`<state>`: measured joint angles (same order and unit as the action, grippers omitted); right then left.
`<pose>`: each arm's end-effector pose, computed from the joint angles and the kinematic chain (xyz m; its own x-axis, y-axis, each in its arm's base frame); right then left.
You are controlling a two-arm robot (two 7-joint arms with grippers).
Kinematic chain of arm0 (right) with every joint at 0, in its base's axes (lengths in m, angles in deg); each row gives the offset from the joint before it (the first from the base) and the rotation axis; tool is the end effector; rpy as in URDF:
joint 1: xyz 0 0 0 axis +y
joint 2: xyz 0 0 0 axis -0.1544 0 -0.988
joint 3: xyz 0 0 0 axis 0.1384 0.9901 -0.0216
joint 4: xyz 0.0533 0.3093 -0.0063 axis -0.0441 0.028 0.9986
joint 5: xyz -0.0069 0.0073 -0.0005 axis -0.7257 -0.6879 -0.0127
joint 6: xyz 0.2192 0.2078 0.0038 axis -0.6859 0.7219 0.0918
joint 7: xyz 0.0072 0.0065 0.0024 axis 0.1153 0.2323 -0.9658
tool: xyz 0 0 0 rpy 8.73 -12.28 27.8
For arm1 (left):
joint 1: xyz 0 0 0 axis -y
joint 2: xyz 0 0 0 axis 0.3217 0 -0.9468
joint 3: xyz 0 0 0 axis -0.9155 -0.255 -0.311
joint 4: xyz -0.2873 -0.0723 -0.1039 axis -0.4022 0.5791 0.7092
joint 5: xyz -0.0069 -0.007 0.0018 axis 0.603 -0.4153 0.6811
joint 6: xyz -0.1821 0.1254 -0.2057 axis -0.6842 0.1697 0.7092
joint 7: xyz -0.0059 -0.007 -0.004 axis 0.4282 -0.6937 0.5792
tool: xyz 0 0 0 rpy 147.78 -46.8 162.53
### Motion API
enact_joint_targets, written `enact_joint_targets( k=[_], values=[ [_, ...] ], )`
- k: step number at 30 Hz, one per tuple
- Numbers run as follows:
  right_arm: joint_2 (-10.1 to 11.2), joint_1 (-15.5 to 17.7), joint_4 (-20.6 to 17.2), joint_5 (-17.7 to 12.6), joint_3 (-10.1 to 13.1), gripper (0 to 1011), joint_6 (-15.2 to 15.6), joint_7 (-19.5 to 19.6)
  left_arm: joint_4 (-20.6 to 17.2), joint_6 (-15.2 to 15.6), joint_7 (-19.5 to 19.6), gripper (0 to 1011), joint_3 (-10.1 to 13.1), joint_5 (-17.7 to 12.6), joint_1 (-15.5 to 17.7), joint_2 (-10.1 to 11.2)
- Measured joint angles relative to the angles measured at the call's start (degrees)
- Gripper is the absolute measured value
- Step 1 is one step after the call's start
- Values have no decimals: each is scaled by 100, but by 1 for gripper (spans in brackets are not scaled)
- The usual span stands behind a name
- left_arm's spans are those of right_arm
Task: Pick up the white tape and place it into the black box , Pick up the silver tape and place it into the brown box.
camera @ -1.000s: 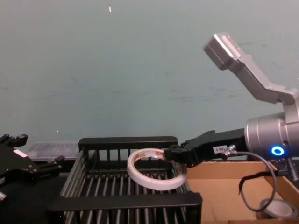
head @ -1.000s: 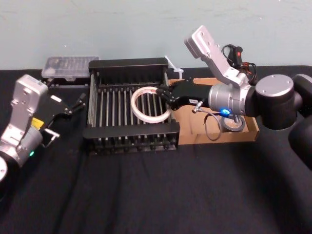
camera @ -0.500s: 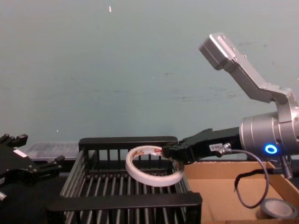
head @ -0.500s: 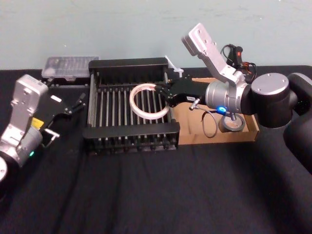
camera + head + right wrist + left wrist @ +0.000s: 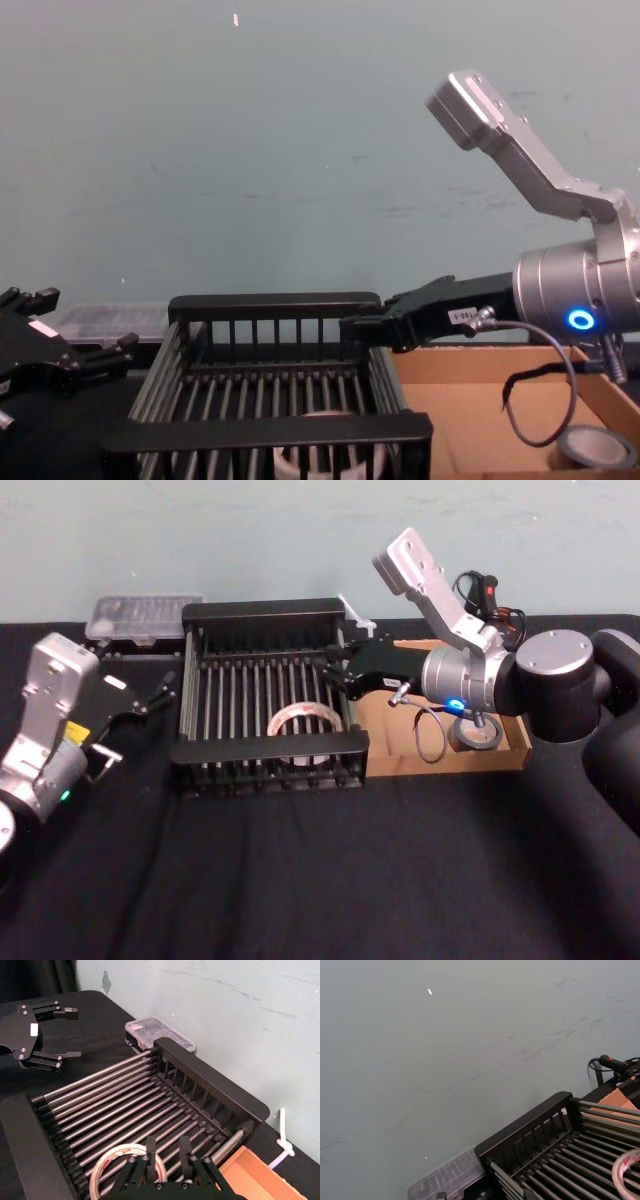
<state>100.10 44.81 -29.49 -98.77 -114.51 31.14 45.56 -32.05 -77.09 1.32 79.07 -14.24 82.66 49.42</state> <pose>0.4721 0.0274 -0.2415 0.7885 -0.6054 0.1085 0.5959 0.7085 -0.3780 0.3555 0.0980 -0.3202 0.2921 0.8803 0.3738 -0.9553 0.2872 0.0702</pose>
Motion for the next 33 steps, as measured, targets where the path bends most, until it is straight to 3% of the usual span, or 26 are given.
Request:
enact_joint_targets(
  k=[5,7,14,17,24,33],
  values=[
    [2,2,-2,-2,-1,388,2,-2,0,0,0,1001,0,0,0,0],
    [4,3,-4,-4,-1,500,4,-4,0,0,0,1001,0,0,0,0],
    [7,4,-8,-8,-1,679,7,-8,0,0,0,1002,0,0,0,0],
    [8,5,-9,-10,-1,814,7,-9,0,0,0,1001,0,0,0,0],
    [8,4,-9,-10,-1,993,7,-9,0,0,0,1001,0,0,0,0],
    [8,5,-10,-8,-1,1003,7,-7,0,0,0,1001,0,0,0,0]
  ],
)
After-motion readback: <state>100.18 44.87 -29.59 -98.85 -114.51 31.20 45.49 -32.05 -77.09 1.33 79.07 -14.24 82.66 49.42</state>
